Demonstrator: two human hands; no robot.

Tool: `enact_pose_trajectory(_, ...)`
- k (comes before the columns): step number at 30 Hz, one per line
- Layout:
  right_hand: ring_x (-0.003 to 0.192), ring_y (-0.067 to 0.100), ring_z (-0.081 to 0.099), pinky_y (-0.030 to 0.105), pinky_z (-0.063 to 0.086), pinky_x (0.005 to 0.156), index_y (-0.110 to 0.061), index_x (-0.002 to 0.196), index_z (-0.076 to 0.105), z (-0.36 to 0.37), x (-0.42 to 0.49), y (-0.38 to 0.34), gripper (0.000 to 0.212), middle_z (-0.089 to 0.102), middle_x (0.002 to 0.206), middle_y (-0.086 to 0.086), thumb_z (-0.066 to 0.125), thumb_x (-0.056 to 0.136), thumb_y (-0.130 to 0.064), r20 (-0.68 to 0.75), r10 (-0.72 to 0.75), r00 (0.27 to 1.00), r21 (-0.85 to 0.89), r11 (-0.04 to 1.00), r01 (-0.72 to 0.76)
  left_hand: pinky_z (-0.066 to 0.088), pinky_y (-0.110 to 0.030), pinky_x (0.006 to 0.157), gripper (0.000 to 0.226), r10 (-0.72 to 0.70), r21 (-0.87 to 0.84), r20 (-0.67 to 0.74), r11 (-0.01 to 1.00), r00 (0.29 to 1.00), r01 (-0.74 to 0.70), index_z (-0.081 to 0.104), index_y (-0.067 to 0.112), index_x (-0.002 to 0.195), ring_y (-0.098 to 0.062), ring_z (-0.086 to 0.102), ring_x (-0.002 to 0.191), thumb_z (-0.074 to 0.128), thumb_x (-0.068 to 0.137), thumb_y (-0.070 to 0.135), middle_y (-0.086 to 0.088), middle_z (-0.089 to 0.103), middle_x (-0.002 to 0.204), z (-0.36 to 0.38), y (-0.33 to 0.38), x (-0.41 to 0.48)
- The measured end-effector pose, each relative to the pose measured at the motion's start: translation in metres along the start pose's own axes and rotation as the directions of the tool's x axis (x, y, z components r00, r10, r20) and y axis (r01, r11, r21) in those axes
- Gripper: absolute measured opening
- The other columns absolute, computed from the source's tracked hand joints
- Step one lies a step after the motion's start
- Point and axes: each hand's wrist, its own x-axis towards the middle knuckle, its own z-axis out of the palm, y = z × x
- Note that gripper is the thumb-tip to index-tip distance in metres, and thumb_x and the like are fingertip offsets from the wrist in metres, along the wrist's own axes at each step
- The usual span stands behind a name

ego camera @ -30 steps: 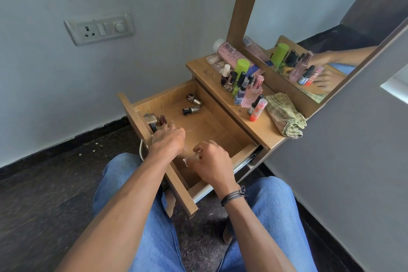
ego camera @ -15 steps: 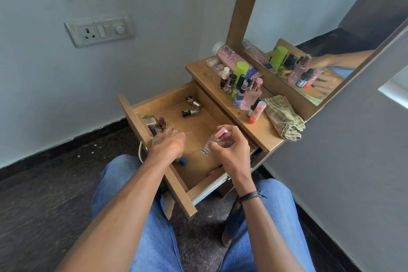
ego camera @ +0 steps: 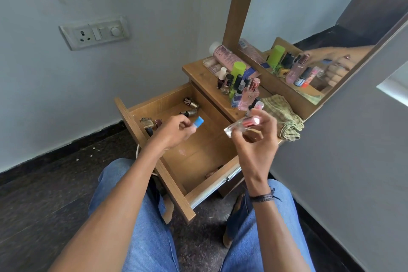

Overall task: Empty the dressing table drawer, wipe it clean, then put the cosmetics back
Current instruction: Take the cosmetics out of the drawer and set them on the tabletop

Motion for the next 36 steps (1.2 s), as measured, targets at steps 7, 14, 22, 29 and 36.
enact_pose_trajectory(7, 0.089, 0.014, 0.062, 0.049, 0.057, 0.081, -0.012, 0.115, 0.059, -0.023, 0.013, 0.01, 0.041, 0.06, 0.104, -0.016, 0.077, 0.08, 0.001, -0.255, -0.059, 0.965, -0.035, 0.998, 0.052, 0.061, -0.035, 0.087, 0.014, 0.09, -0.406, -0.208, 0.898, 0.974, -0.17, 0.064, 0.024, 0.111, -0.016, 0.071, 0.096, 0.068, 0.098, 0.023, 0.001, 0.069, 0.109, 0.011, 0.011, 0.006)
enact_pose_trajectory(14, 0.092, 0.015, 0.064, 0.042, 0.057, 0.079, -0.008, 0.118, 0.058, -0.02, 0.008, 0.019, 0.044, 0.061, 0.108, -0.026, 0.078, 0.079, -0.003, -0.226, -0.123, 0.966, -0.11, 0.989, 0.1, 0.059, -0.041, 0.093, 0.019, 0.052, -0.476, -0.399, 0.842, 0.916, -0.255, 0.062, 0.03, 0.101, -0.014, 0.072, 0.094, 0.067, 0.097, 0.012, 0.008, 0.068, 0.103, 0.01, 0.046, 0.031)
enact_pose_trajectory(22, 0.088, 0.012, 0.061, 0.039, 0.056, 0.082, -0.015, 0.116, 0.057, -0.025, 0.023, 0.028, 0.046, 0.06, 0.1, -0.016, 0.078, 0.078, 0.0, -0.278, -0.086, 0.957, -0.146, 0.988, 0.046, 0.048, -0.021, 0.084, 0.019, 0.093, -0.356, -0.502, 0.883, 0.86, -0.304, 0.065, 0.016, 0.113, -0.006, 0.062, 0.092, 0.071, 0.095, 0.014, 0.008, 0.068, 0.102, 0.002, 0.095, 0.084)
enact_pose_trajectory(29, 0.092, 0.011, 0.062, 0.02, 0.05, 0.087, -0.013, 0.122, 0.057, -0.024, 0.029, 0.041, 0.048, 0.061, 0.102, -0.01, 0.079, 0.081, -0.005, -0.216, -0.058, 0.975, -0.17, 0.985, 0.021, 0.048, -0.022, 0.082, 0.019, 0.06, -0.324, -0.444, 0.919, 0.894, -0.222, 0.063, 0.019, 0.111, -0.008, 0.063, 0.095, 0.07, 0.095, 0.012, 0.011, 0.066, 0.102, 0.013, 0.097, 0.104)
enact_pose_trajectory(36, 0.094, 0.013, 0.066, 0.025, 0.056, 0.088, -0.014, 0.131, 0.053, -0.025, 0.029, 0.053, 0.052, 0.067, 0.106, 0.004, 0.079, 0.086, -0.009, -0.164, -0.015, 0.986, -0.167, 0.986, -0.013, 0.054, -0.036, 0.096, 0.021, 0.068, -0.309, -0.415, 0.927, 0.907, -0.211, 0.063, 0.02, 0.114, -0.011, 0.064, 0.099, 0.07, 0.095, 0.014, 0.012, 0.065, 0.102, 0.015, 0.097, 0.108)
